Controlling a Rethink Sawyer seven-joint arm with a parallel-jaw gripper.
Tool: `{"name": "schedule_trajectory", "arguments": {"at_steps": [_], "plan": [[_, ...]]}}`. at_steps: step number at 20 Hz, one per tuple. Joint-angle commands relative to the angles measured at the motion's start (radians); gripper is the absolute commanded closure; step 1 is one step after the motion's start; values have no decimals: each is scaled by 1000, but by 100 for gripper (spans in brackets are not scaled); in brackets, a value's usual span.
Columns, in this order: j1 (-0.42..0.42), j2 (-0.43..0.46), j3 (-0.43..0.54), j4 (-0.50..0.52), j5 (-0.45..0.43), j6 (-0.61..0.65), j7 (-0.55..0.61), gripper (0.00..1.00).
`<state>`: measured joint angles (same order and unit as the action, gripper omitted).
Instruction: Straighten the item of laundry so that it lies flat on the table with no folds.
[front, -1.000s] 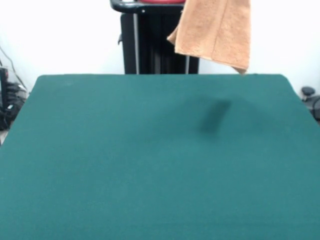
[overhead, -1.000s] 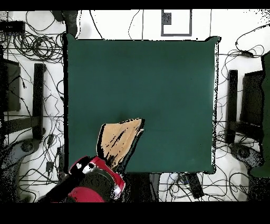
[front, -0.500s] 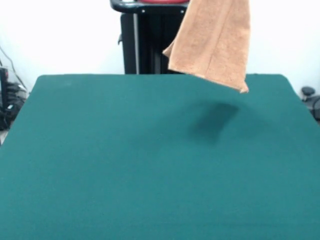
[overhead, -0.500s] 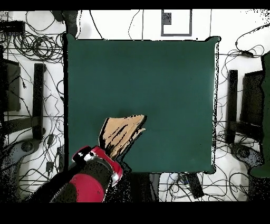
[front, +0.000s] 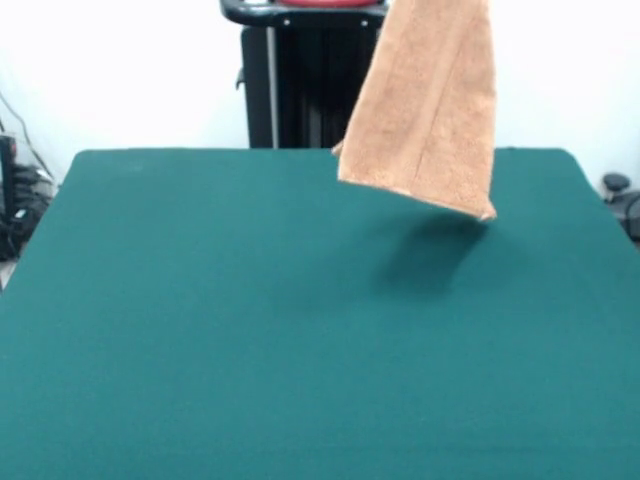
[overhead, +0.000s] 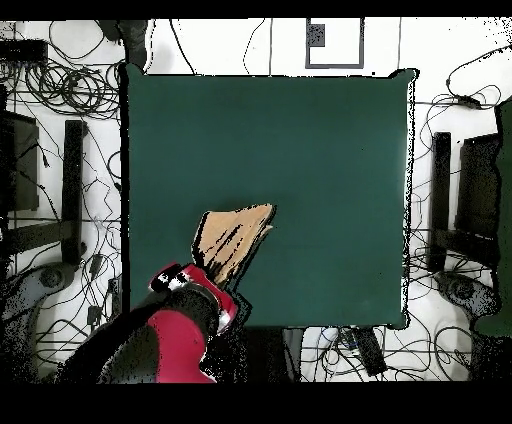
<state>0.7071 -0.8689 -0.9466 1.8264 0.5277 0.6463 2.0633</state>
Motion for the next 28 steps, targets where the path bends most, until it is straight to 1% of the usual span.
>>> {"name": "schedule_trajectory", "arguments": {"at_steps": [1, 3, 8, 12, 14, 17, 19, 25, 28], "plan": [[-101, -45, 215, 162, 92, 75, 211, 100], [-138, -76, 251, 184, 117, 105, 191, 100], [-190, -89, 311, 224, 119, 27, 157, 100], [-241, -118, 353, 263, 104, -22, 95, 100], [-273, -130, 388, 285, 103, -61, 68, 100], [-334, -146, 471, 336, 109, -186, 24, 100], [-377, -162, 522, 366, 109, -241, 1, 100], [-453, -190, 601, 402, 44, -320, -1, 100], [-464, -187, 609, 399, 11, -318, 22, 100]]}}
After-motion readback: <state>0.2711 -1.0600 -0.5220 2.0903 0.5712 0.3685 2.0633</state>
